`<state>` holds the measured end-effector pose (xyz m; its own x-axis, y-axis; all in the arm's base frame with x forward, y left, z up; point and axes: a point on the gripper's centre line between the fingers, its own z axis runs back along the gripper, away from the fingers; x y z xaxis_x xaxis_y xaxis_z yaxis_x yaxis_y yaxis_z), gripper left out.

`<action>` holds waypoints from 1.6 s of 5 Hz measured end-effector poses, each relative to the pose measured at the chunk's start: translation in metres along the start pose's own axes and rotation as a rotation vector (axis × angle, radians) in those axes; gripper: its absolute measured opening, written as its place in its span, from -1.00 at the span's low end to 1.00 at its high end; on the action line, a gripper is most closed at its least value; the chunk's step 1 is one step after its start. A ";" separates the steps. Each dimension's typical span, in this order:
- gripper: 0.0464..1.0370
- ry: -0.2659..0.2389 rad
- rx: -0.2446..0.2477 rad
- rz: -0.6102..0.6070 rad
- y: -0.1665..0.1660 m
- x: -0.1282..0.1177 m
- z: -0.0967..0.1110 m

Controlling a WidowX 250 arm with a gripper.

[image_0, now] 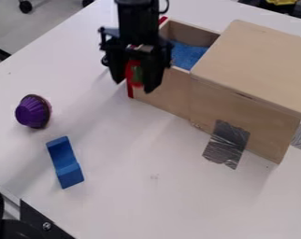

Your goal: Pick red object placed inside drawer

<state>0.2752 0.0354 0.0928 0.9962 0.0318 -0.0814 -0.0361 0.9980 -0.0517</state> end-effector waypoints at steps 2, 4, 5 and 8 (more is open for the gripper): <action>0.43 -0.019 -0.007 -0.075 -0.014 0.052 0.025; 0.43 0.039 -0.029 -0.122 -0.012 0.106 -0.003; 0.43 0.025 -0.023 -0.131 -0.005 0.114 -0.018; 0.93 0.054 -0.021 -0.129 -0.001 0.113 -0.029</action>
<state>0.3853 0.0366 0.0546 0.9869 -0.1005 -0.1263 0.0901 0.9922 -0.0858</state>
